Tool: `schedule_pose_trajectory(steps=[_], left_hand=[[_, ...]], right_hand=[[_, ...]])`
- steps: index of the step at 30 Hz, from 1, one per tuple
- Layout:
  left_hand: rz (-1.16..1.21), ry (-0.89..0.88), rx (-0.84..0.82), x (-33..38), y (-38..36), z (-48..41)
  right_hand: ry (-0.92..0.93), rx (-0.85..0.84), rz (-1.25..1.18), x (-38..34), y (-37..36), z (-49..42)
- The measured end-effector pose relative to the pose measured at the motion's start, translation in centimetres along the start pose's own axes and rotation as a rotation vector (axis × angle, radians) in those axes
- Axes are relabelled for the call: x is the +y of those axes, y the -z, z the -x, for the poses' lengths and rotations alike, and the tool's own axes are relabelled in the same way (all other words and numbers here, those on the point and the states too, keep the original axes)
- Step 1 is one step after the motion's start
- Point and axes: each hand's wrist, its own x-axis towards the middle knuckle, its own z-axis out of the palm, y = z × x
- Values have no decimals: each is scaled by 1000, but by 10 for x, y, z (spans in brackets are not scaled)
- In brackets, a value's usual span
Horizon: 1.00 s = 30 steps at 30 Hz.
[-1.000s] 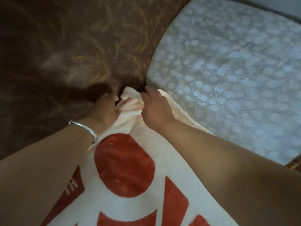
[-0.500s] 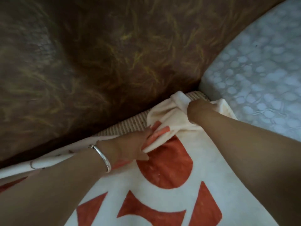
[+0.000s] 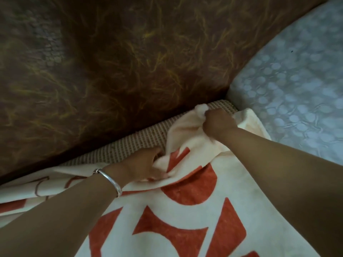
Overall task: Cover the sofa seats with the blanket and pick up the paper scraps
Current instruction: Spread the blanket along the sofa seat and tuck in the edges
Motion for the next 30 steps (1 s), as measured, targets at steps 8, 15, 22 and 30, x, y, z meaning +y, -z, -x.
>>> schedule_pose_trajectory(steps=[8,15,22,30], left_hand=[[-75,62,-105,0,-8,19],[-11,22,-407,23,-15,35],[250,135,-1028,41,-27,48],[869,-141,-409,76,21,15]], right_hand=[[-102,-410,175,28,1,28],[6,-354,-108,30,-11,44],[-113,-701,-68,87,0,80],[-362,-350,-1193,136,-5,96]])
